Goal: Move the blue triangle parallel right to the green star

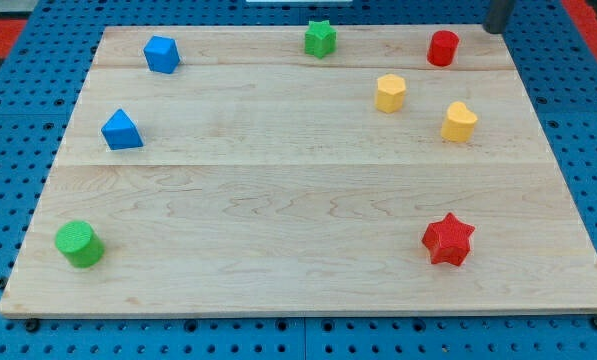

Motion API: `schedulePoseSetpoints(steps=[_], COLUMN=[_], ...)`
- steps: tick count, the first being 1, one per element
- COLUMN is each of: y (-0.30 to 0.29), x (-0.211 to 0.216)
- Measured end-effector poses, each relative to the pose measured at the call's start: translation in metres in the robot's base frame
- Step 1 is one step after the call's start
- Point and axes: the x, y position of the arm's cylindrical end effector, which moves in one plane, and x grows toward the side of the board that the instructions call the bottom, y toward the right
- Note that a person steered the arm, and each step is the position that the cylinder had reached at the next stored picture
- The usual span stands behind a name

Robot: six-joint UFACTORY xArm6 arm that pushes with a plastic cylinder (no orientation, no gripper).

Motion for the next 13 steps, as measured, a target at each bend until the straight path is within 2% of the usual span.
schedulePoseSetpoints(steps=[1, 2, 3, 4, 5, 6, 7, 8, 9, 10, 13], y=[-0.088, -0.210, -0.291, -0.296, -0.397, -0.493, -0.557, -0.539, -0.513, -0.467, -0.411], x=[0.031, 0.091, 0.126, 0.112, 0.120, 0.149, 0.178, 0.227, 0.173, 0.145, 0.151])
